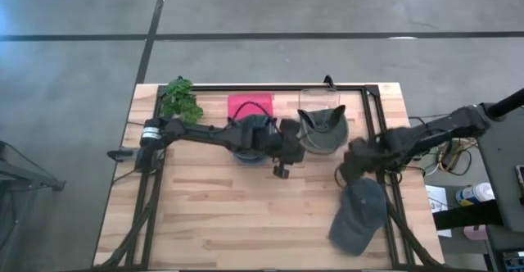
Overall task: Pick & Place hat
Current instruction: Put the blue cap into the red bin
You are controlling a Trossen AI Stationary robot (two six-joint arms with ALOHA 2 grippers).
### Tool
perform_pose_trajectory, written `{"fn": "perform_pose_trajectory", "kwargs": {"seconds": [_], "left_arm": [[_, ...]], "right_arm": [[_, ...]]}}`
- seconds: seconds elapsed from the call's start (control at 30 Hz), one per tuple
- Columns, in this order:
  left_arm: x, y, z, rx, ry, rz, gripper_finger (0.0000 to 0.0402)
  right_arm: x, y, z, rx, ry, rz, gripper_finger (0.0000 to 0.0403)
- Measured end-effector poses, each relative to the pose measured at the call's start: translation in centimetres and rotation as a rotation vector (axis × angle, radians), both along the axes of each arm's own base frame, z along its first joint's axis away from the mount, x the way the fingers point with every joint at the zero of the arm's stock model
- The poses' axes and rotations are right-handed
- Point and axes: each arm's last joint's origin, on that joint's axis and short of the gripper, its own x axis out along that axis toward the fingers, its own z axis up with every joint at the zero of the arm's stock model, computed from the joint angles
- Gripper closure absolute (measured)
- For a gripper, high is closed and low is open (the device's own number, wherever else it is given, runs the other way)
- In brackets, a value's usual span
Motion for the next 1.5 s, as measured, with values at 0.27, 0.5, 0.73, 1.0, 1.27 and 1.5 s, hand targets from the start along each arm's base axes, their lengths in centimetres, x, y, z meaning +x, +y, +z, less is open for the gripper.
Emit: {"fn": "perform_pose_trajectory", "kwargs": {"seconds": [0.27,0.5,0.73,1.0,1.27,1.5], "left_arm": [[-0.9,-5.4,-0.2,-0.085,0.016,-0.015,0.0292],[-0.9,-9.8,-0.1,-0.278,-0.095,0.023,0.0292],[-0.3,-15.4,-1.8,-0.515,-0.231,0.089,0.0292],[-2.2,-20.3,-5.1,-0.660,-0.130,0.249,0.0292],[-5.7,-23.8,-7.0,-0.730,-0.037,0.401,0.0292],[-7.3,-25.3,-8.3,-0.780,-0.046,0.481,0.0292]], "right_arm": [[0.4,6.0,-1.5,0.072,0.107,0.078,0.0280],[-0.4,9.4,-2.9,0.044,0.173,0.216,0.0280],[-0.4,11.1,-5.7,-0.068,0.291,0.354,0.0280],[3.3,12.7,-10.3,-0.060,0.143,0.492,0.0280],[9.0,11.1,-12.0,-0.042,-0.103,0.331,0.0280],[13.1,6.0,-10.6,-0.125,-0.361,0.005,0.0289]]}}
